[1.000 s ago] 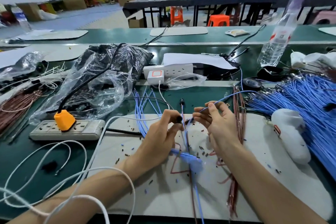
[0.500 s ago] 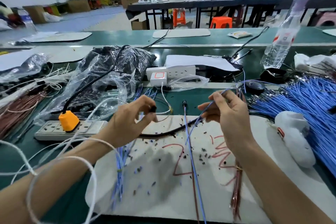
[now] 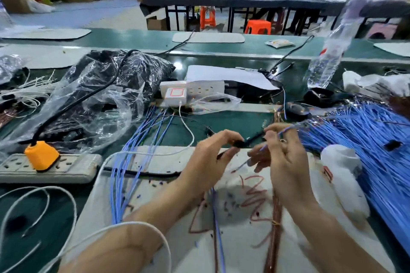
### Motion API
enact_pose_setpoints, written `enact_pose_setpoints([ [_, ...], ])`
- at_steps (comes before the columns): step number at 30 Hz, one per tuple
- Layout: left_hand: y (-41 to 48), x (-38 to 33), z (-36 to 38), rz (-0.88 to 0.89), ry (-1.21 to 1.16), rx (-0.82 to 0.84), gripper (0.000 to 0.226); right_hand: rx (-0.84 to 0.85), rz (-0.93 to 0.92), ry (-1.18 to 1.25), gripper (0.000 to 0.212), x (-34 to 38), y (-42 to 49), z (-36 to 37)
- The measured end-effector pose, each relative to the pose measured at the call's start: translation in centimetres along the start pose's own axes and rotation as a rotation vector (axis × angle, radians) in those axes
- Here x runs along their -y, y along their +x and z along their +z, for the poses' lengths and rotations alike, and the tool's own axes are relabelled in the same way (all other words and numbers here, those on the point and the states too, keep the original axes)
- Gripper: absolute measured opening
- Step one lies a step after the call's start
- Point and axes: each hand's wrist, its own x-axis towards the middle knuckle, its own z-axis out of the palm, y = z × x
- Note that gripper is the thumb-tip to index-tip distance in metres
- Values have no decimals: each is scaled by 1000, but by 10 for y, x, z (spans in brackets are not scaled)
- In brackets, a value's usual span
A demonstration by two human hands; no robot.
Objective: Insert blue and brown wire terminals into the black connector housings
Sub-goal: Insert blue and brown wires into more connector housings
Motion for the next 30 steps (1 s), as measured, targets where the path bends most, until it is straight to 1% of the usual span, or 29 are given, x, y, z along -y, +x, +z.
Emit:
enact_pose_setpoints([
  [2,-1,0,-2,-5,-18,11,15,-17,-17,-36,19,-13,-4,1],
  [4,-4,-2,-1,-16,-20,26,16,-84,-86,-67,23,-15,-4,0],
  [7,-9,-3,-1,-27,-13,37,17,-166,-191,25,19,-9,-3,-3],
  [9,-9,-2,-2,-41,-7,47,17,-152,-233,60,17,-5,-7,-1],
  [13,-8,-2,-2,-49,7,61,15,-98,-287,9,17,-9,-12,6],
  [19,-7,-3,-1,-32,-4,67,17,-37,-237,-89,22,-13,-10,8],
  [24,-8,-3,0,-48,5,69,17,-102,-237,8,29,-9,-9,4],
  [28,-7,-3,-2,-31,-2,53,21,-35,-186,-71,29,-14,-8,7],
  [30,-7,-3,-2,-20,3,47,22,-56,-190,-68,31,-15,-8,8],
])
